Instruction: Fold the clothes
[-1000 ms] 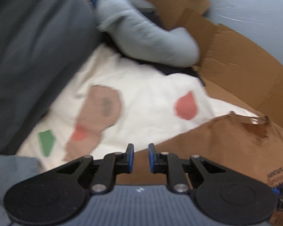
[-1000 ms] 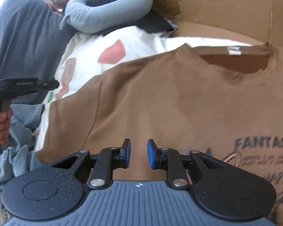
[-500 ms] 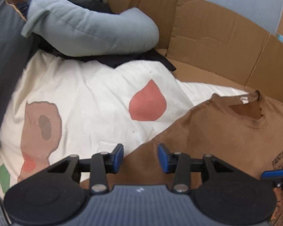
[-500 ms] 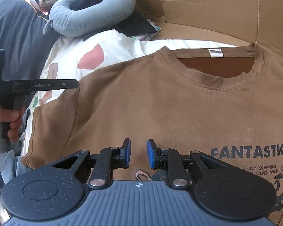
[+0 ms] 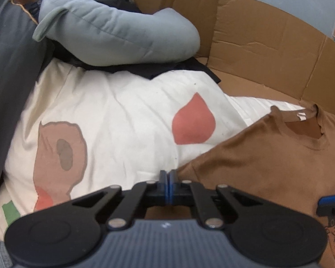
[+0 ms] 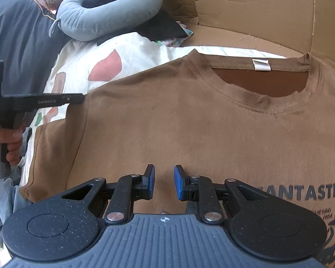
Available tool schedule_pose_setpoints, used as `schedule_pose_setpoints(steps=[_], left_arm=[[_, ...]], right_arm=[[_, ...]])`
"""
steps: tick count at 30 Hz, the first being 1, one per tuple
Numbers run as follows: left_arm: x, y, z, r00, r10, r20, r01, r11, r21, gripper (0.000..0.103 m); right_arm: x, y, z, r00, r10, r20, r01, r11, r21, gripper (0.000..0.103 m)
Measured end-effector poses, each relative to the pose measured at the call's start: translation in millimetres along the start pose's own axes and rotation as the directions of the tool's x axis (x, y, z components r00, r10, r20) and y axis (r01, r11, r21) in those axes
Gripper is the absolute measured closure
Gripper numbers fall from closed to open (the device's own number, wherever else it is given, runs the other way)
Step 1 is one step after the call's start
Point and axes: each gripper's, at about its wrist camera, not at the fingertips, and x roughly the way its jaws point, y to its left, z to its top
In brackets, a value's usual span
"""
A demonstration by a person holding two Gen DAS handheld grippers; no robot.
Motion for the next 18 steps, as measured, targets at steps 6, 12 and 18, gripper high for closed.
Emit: schedule_pose_setpoints(steps=[6, 12, 18], left_arm=[[-13.9, -8.8, 3.6, 0.998, 0.024, 0.056, -0.024, 1.000, 0.004, 0.096], [-17.8, -22.9, 4.9, 0.997, -0.026, 0.077, 0.026, 1.000, 0.009, 0.096], [-3.7, -41.2, -0.3, 0.998, -0.050, 0.046, 0.048, 0.998, 0.035, 0.095]], right_arm=[[6.0, -5.5, 19.0, 0.999, -0.027, 0.024, 0.027, 0.999, -0.025, 0.083], [12.9, -13.9, 41.1, 0.998, -0.043, 0.038, 0.044, 0.999, -0.027, 0.083], [18.8, -14.7, 50.6, 0.998, -0.051, 0.035, 0.053, 0.998, -0.045, 0.083]])
